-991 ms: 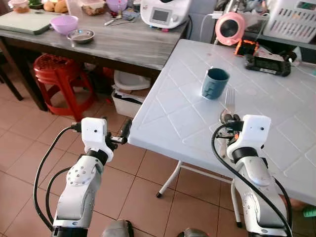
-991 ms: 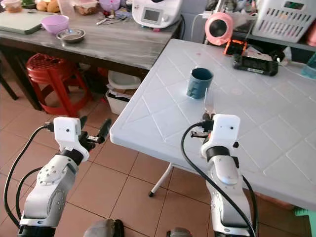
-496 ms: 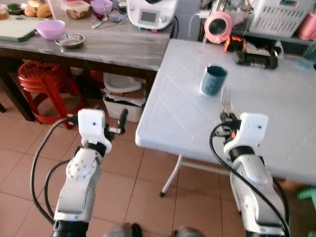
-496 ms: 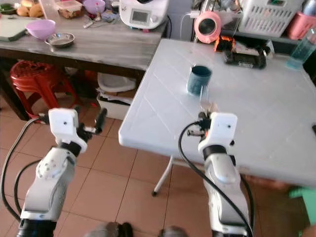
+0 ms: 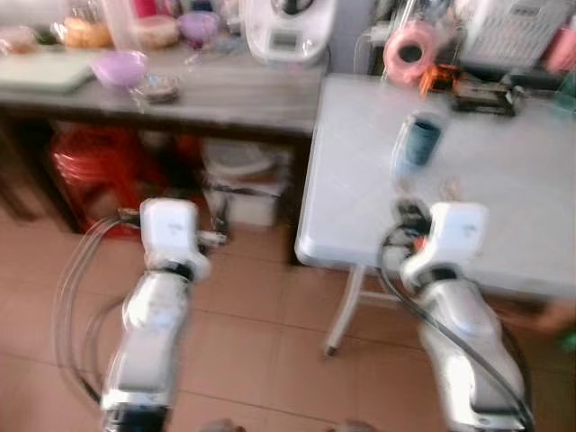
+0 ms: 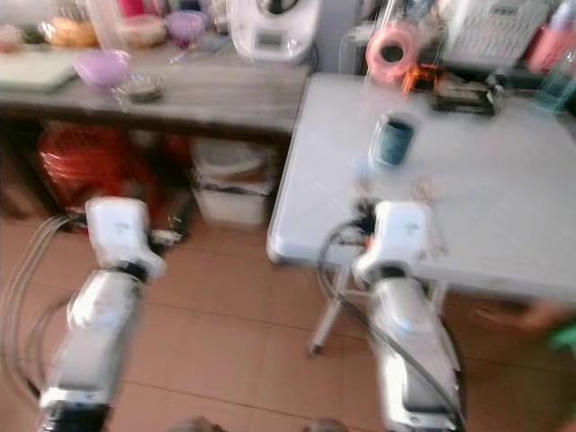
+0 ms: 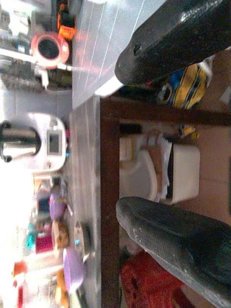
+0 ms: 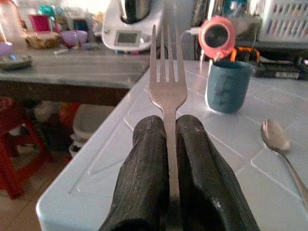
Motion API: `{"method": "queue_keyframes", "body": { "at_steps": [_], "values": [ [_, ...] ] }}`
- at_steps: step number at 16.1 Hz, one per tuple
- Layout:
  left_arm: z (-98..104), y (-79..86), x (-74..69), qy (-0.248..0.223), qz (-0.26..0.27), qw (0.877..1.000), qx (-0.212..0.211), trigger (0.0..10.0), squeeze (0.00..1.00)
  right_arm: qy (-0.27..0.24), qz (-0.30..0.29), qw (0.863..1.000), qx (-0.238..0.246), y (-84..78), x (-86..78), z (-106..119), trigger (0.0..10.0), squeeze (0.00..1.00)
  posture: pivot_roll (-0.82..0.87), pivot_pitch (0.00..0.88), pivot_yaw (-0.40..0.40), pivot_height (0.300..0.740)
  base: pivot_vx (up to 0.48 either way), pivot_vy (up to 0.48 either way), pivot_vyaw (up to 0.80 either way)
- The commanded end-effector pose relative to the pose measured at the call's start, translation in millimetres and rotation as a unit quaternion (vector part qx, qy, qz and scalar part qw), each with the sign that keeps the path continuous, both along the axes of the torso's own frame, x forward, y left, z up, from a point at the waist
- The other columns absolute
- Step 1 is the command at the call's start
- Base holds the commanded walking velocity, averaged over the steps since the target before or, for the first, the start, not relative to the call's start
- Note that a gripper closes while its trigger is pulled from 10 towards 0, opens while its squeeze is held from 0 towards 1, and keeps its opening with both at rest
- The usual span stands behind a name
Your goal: Setting the table
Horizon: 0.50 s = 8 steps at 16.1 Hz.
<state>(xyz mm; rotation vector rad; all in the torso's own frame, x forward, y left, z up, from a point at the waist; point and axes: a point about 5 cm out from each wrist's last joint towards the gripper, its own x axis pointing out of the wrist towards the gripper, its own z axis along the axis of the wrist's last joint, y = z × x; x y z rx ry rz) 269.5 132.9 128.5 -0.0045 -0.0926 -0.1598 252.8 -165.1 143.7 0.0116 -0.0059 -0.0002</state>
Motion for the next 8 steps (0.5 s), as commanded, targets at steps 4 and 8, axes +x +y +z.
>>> {"method": "queue_keyframes", "body": {
  "at_steps": [4, 8],
  "values": [
    [3.2, 1.1, 3.1, -0.009, -0.009, 1.0, 0.012, 10.0, 0.0, -0.025, 0.012, 1.0, -0.001, 2.3, 3.0, 9.3, 10.0, 0.0, -0.01, 0.0, 0.0, 0.74, 0.478, 0.0, 0.0],
    [3.1, 1.3, 3.6, -0.012, -0.004, 1.0, 0.015, 10.0, 0.0, -0.027, 0.021, 0.999, 0.005, 5.2, 3.5, 9.5, 10.0, 0.0, -0.01, 0.0, 0.0, 0.74, 0.48, 0.0, 0.44]
  ]
}}
